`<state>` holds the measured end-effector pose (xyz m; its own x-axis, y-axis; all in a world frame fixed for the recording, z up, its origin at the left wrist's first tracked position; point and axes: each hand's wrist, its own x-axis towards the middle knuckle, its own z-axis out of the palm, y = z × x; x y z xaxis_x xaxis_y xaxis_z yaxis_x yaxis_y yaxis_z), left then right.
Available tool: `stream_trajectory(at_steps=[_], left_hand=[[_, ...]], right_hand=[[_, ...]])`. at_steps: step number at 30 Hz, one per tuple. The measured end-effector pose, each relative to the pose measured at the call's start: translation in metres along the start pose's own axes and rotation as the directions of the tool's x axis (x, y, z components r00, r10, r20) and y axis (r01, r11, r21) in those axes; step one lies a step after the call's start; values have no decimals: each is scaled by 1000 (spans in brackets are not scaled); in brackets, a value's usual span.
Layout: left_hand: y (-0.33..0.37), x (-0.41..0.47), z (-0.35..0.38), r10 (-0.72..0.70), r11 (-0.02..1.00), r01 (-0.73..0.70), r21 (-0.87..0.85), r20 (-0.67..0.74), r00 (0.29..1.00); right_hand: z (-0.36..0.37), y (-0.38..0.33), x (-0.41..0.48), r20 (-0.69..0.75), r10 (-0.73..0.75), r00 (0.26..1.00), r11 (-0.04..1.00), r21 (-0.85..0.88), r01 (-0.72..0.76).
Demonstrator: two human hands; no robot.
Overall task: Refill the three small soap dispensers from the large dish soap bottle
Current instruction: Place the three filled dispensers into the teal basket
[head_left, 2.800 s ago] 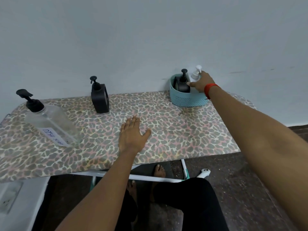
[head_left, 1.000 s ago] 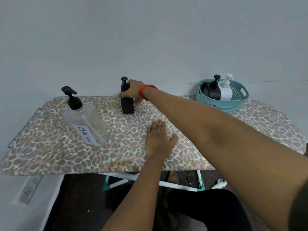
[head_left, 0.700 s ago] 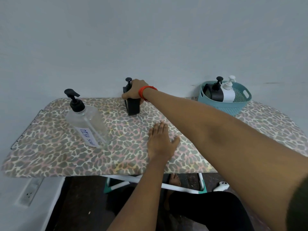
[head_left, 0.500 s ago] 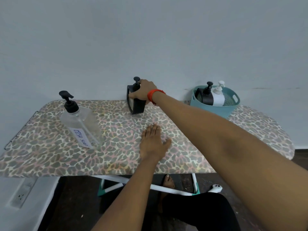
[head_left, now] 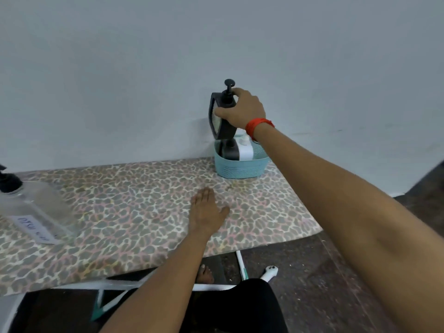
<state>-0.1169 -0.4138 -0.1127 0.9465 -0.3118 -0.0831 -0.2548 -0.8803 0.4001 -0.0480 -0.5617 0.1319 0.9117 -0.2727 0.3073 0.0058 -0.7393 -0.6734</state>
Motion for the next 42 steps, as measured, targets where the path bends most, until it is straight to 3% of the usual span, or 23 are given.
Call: stream_trajectory(at_steps=[10,26,31,37,42], left_hand=[[-5,2,15,-1,996,8,92,-80,997],[-6,3,18,11,994,2,106,-118,993],[-7,4,20,11,994,3,110,-128,992],[-8,6,21,7,993,8,118,-127,992],[-7,5,22,8,993,9,121,-135,991]], right_hand=[[-62,92,20,-159,161,974,987,19,-160],[-1,154,10,-12,266,964,964,-12,-266],[25,177,5,61,225,973,973,-62,-221],[37,188,9,143,222,965,948,-262,-179],[40,192,12,139,208,968,962,-206,-177]])
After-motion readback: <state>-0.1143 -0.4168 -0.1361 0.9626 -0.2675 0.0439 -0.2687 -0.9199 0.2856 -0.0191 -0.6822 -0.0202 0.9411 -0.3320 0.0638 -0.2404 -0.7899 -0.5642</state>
